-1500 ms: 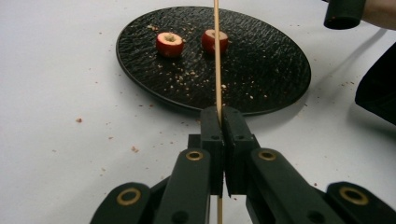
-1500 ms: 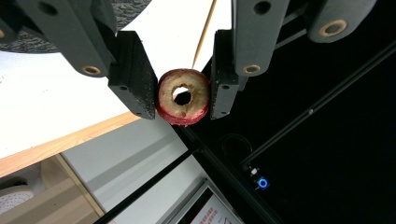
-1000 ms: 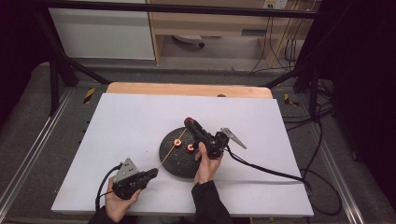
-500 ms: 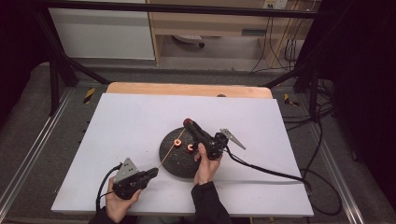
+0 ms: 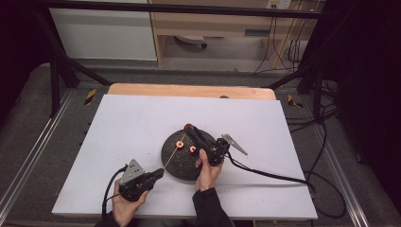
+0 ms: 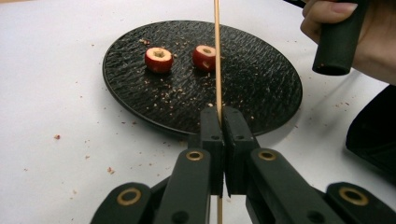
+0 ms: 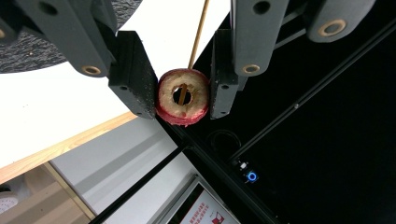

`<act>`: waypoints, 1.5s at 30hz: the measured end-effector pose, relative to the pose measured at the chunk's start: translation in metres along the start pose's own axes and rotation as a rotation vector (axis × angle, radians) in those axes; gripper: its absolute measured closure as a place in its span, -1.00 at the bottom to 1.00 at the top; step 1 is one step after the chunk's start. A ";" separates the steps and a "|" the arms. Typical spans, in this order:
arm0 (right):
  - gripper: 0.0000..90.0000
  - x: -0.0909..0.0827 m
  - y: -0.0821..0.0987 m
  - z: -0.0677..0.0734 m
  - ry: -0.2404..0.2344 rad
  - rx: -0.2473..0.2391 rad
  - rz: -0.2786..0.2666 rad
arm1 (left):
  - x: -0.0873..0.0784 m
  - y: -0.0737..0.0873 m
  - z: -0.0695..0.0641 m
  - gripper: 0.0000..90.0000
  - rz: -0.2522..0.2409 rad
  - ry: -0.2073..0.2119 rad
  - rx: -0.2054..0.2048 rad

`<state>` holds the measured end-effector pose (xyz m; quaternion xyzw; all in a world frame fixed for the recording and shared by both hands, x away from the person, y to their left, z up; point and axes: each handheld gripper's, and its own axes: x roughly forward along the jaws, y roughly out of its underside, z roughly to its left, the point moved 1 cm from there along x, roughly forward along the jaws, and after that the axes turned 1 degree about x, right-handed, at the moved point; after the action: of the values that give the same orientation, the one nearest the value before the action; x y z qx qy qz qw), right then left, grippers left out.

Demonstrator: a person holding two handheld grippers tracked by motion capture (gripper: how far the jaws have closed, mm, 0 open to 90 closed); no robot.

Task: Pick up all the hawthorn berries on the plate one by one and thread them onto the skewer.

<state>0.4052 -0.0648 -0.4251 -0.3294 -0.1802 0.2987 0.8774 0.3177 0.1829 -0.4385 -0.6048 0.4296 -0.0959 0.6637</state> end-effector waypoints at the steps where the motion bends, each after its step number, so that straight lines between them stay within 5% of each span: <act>1: 0.39 0.000 0.000 0.000 0.000 0.000 0.000 | 0.000 0.000 0.000 0.95 0.000 0.000 0.000; 22: 0.40 -0.011 0.012 0.006 -0.014 -0.005 0.046 | 0.014 -0.039 -0.003 0.96 -0.026 0.011 0.000; 45: 0.40 -0.015 0.019 0.007 -0.024 -0.016 0.100 | 0.037 -0.065 -0.003 0.96 -0.040 0.013 -0.005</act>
<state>0.3823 -0.0598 -0.4350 -0.3412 -0.1762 0.3446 0.8566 0.3638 0.1411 -0.3977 -0.6143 0.4221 -0.1119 0.6572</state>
